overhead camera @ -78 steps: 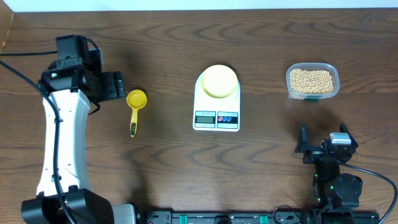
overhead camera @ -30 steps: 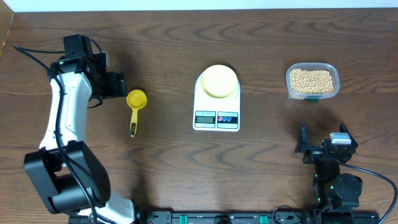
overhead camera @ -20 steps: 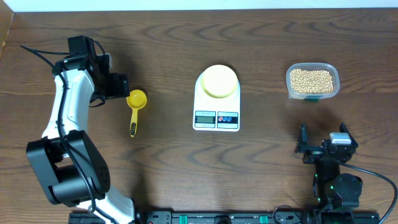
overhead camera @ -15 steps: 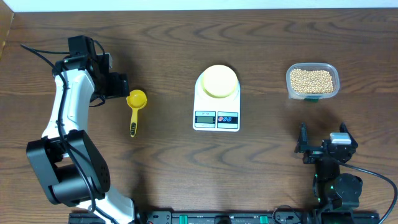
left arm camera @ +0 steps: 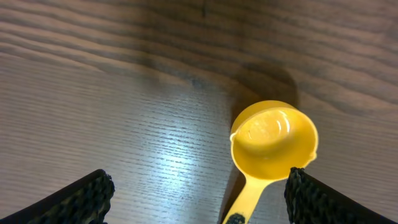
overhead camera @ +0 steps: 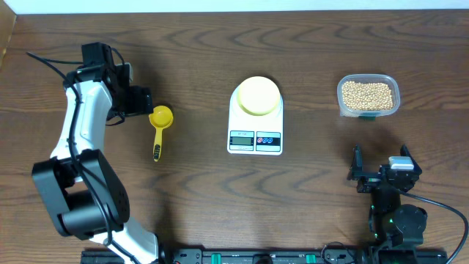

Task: Scoop item into bowl and weigh 50g on scale
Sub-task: 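Lower the left gripper and close it on the yellow scoop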

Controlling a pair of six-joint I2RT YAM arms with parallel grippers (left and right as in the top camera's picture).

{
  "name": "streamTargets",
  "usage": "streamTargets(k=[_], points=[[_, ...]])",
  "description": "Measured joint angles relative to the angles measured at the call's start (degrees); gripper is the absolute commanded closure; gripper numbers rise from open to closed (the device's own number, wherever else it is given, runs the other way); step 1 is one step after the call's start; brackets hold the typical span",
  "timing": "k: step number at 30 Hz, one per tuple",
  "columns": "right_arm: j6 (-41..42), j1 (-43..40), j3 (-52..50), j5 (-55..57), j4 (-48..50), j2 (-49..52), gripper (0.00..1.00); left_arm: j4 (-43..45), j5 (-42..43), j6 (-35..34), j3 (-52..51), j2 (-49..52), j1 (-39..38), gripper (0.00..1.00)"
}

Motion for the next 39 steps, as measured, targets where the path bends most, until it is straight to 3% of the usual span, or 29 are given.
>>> streamTargets(k=[39], points=[[0.0,0.0,0.0,-0.02,0.0,0.0,0.01,1.31,0.0,2.82,-0.13,8.9,-1.44,0.09]])
